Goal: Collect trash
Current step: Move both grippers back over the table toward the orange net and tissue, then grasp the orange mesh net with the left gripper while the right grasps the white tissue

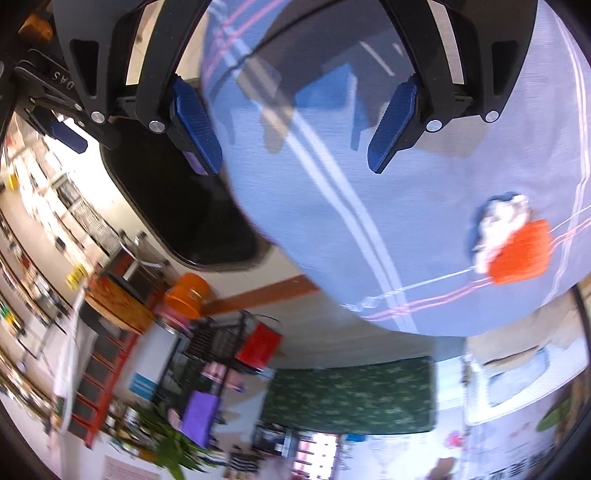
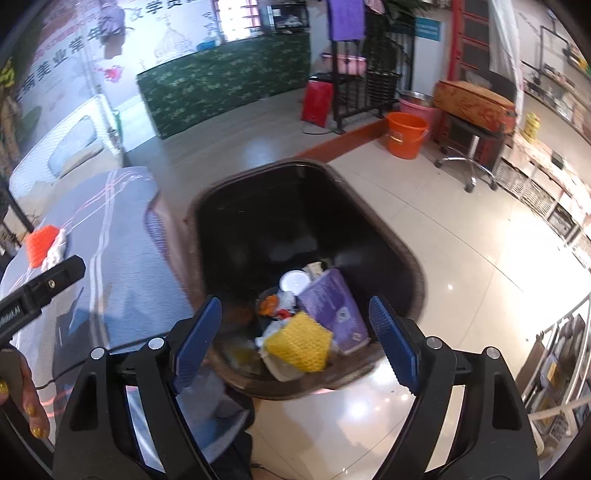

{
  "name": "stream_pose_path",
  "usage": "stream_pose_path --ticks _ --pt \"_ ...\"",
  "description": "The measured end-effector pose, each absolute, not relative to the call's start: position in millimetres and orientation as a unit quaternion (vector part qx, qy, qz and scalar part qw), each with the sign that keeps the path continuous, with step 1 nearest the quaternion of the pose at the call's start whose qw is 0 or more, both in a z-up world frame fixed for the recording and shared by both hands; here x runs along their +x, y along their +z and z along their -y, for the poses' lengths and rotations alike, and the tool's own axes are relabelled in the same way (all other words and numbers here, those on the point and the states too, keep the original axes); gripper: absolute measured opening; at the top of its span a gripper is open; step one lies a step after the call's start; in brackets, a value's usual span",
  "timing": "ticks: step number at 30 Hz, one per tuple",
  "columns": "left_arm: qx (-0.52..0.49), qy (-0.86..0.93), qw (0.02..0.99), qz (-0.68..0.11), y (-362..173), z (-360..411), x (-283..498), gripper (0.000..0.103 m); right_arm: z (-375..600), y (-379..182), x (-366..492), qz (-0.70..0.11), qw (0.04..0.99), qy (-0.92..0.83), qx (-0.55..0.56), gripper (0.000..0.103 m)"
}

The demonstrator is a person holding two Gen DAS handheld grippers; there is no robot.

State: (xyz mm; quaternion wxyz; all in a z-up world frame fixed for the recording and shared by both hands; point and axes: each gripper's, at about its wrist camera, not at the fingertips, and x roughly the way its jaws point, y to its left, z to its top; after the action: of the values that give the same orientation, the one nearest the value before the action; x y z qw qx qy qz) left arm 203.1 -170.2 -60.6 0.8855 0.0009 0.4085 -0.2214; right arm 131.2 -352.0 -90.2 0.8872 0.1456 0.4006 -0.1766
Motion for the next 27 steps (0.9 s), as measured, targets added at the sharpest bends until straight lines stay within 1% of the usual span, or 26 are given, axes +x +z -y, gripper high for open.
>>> stream_pose_path --ticks 6,16,27 --pt "-0.032 -0.159 0.902 -0.4 -55 115 217 0.08 321 -84 146 -0.401 0.896 -0.142 0.128 0.082" --pt "-0.047 -0.077 0.916 -0.39 -50 37 260 0.08 271 -73 168 -0.403 0.906 -0.093 0.093 0.082" --pt "-0.064 -0.065 0.909 -0.407 -59 3 306 0.079 232 -64 184 -0.409 0.908 -0.061 0.062 0.082"
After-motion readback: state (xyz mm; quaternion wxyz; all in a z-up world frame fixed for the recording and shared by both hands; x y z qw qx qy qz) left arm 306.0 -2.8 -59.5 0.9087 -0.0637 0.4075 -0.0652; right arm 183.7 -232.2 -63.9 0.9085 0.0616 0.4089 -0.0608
